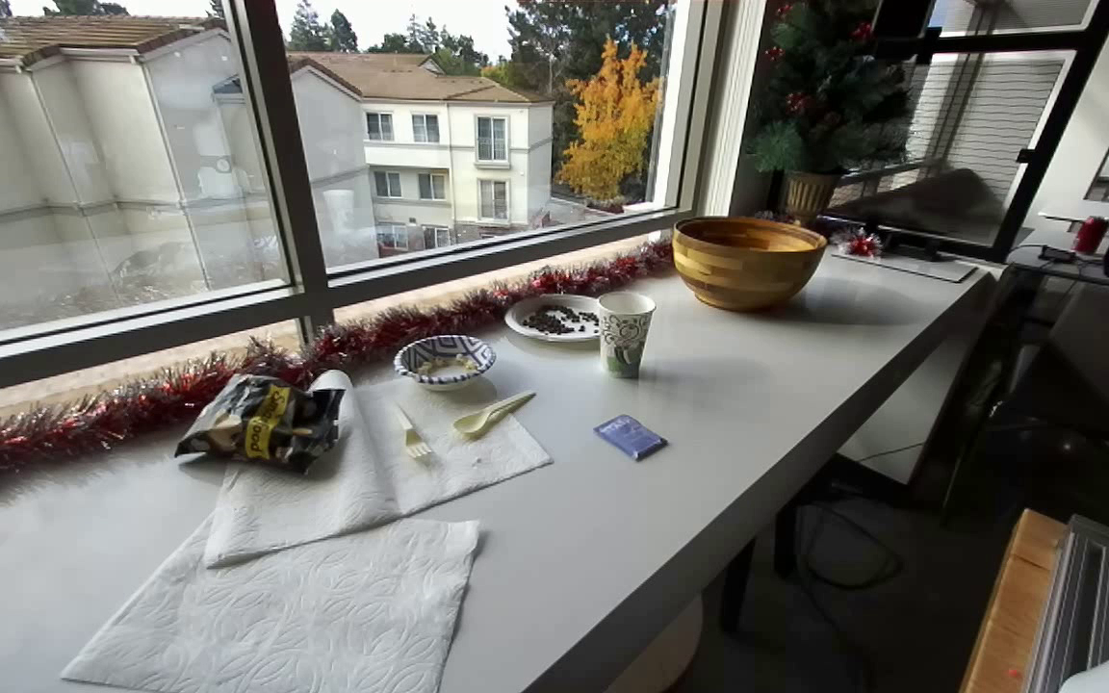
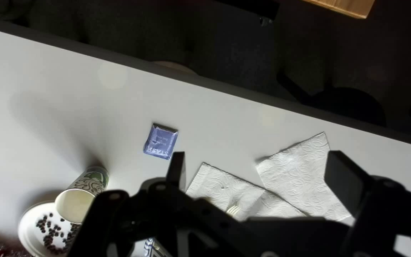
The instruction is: Use the fork to remove the contents of the white plate with blue markings and put the fork back on the napkin
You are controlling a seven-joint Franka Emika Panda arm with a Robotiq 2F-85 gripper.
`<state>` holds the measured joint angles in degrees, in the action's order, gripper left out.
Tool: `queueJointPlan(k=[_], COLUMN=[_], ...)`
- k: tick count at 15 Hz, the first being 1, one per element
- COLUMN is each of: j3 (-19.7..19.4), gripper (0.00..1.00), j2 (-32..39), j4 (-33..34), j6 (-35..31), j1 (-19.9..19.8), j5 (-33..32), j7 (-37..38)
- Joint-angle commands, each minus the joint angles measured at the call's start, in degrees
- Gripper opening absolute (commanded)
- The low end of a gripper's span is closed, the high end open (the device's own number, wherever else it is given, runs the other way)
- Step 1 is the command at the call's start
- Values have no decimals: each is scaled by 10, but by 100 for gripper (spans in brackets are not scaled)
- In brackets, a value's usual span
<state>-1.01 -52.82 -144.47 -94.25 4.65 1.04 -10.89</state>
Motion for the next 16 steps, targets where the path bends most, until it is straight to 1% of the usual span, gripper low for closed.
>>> queueJointPlan(k=[1, 2, 4, 5, 6, 9, 12, 13, 16], j3=[5, 10, 27, 34, 41, 56, 69, 76, 89], gripper=[100, 100, 100, 100, 100, 100, 100, 100, 100], j2=[19, 52, 109, 148, 180, 283, 393, 429, 535], j4=[7, 14, 17, 26, 37, 66, 123, 143, 213], j6=[-16, -39, -117, -158, -179, -259, -325, -358, -414], j1=[-7, -12, -24, -26, -27, -18, -15, -17, -11], j5=[4, 12, 18, 23, 24, 24, 20, 6, -16], j7=[27, 52, 111, 140, 160, 192, 214, 226, 269])
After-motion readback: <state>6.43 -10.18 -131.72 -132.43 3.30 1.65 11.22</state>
